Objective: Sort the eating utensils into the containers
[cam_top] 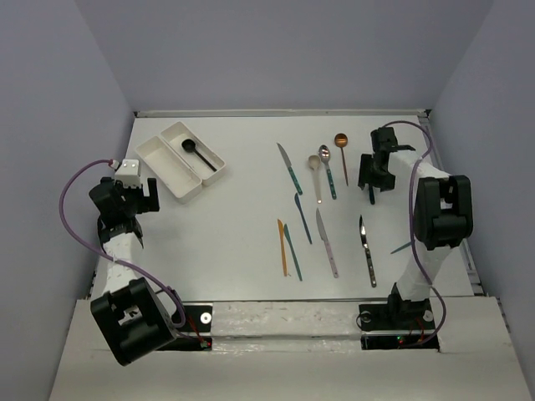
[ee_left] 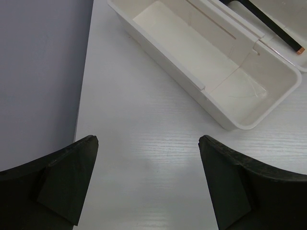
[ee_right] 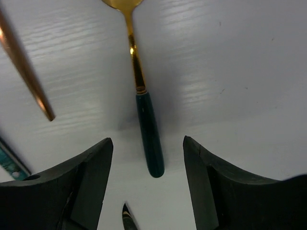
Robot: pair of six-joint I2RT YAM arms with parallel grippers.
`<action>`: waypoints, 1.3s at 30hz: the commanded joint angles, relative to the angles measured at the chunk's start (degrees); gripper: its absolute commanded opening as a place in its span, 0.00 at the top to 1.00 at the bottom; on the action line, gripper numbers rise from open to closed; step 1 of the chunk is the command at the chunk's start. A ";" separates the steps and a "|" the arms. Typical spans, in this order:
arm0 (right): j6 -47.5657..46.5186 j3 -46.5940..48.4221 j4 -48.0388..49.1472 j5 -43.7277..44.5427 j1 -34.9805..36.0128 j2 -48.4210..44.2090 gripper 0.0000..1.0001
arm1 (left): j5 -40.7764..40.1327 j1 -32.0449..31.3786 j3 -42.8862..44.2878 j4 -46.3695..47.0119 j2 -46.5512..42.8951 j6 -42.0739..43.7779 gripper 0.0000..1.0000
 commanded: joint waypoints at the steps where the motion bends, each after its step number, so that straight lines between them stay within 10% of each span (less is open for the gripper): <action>1: -0.74 2.21 -0.32 0.02 -1.92 5.03 0.35 | 0.87 0.33 -0.91 2.82 -2.43 0.16 0.01; 8: -2.85 2.31 0.12 -2.00 -3.07 7.85 0.57 | 0.88 0.24 -0.83 2.83 -2.43 0.16 0.01; 12: -3.64 1.87 0.12 0.89 -3.07 7.23 1.00 | 0.87 0.33 -0.92 2.91 -2.60 0.16 0.01; 23: -4.70 -0.78 9.42 3.89 -0.79 -12.26 1.00 | 0.61 0.33 -1.18 3.18 -3.05 0.34 0.01; 27: -7.94 6.68 14.08 9.93 13.92 -14.13 1.00 | -0.97 0.33 -1.35 3.88 -2.96 0.16 0.01; 39: -17.18 70.29 23.74 -9.72 39.20 31.10 1.00 | -5.10 0.24 -2.41 6.60 -3.66 -0.72 0.01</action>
